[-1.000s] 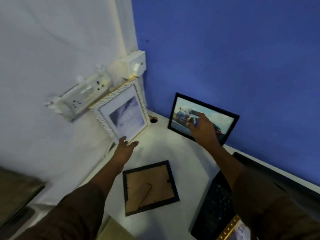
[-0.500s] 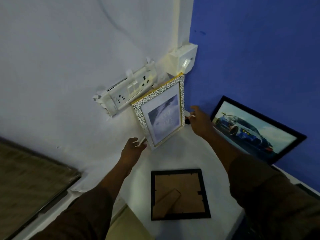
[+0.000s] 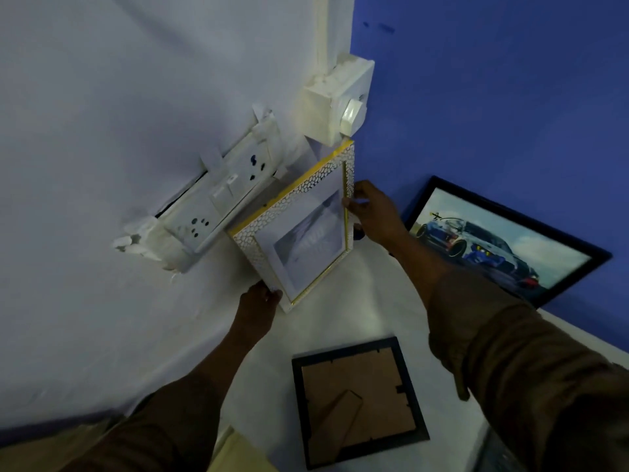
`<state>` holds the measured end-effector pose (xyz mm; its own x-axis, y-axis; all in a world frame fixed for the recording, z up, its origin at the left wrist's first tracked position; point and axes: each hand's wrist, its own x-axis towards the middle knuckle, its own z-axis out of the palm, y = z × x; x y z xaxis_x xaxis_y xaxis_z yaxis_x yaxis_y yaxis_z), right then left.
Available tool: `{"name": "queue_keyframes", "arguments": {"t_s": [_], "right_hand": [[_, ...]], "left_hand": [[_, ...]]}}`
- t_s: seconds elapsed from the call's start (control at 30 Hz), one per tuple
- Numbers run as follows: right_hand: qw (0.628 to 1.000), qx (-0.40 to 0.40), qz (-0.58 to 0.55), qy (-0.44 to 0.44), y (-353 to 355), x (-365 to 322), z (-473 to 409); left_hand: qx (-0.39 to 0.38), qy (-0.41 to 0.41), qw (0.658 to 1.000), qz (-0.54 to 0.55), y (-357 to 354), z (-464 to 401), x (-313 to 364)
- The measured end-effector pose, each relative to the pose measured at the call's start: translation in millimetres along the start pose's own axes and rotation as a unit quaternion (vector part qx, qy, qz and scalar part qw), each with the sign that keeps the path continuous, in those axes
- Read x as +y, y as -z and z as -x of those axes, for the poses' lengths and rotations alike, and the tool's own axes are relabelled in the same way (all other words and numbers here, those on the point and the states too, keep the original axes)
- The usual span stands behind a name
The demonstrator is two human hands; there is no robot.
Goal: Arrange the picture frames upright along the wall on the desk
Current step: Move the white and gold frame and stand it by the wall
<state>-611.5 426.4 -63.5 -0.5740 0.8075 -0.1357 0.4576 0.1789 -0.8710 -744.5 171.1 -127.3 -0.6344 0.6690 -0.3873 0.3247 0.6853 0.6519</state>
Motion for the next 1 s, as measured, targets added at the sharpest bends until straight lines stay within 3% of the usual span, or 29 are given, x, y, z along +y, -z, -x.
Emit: {"name": "queue_keyframes", "arguments": {"t_s": [0.2,0.4,0.5,0.6,0.67,0.73,0.87,1.0], "right_hand": [[0.999,0.031,0.037,0.017,30.2,20.8,37.0],[0.997,0.035,-0.012,-0.070,74.1,38.7,104.5],[0.991,0.000,-0.060,-0.118,91.7,39.9,141.8],[0.987,-0.016,-0.064,-0.147,121.3,36.5,194.9],[0.986,0.009,-0.072,-0.149,142.3,26.1,229.4],[0.990,0.062,-0.056,-0.111,164.6,15.0,269.2],[0.973,0.211,0.065,0.067,196.7,-13.8,331.4],[0.951,0.223,0.083,0.199,214.7,-38.7,394.5]], "left_hand": [[0.007,-0.092,0.995,0.033,11.7,34.2,2.7],[0.061,-0.177,0.979,0.085,36.5,73.4,53.1],[0.089,-0.235,0.960,0.126,52.0,104.0,98.5],[0.078,-0.302,0.947,0.075,60.5,147.5,142.0],[0.077,-0.339,0.937,-0.021,66.7,170.1,169.3],[0.082,-0.360,0.919,-0.142,64.7,199.5,193.6],[0.032,-0.378,0.881,-0.281,50.5,246.3,229.1],[-0.010,-0.412,0.847,-0.335,30.4,296.7,256.9]]}}
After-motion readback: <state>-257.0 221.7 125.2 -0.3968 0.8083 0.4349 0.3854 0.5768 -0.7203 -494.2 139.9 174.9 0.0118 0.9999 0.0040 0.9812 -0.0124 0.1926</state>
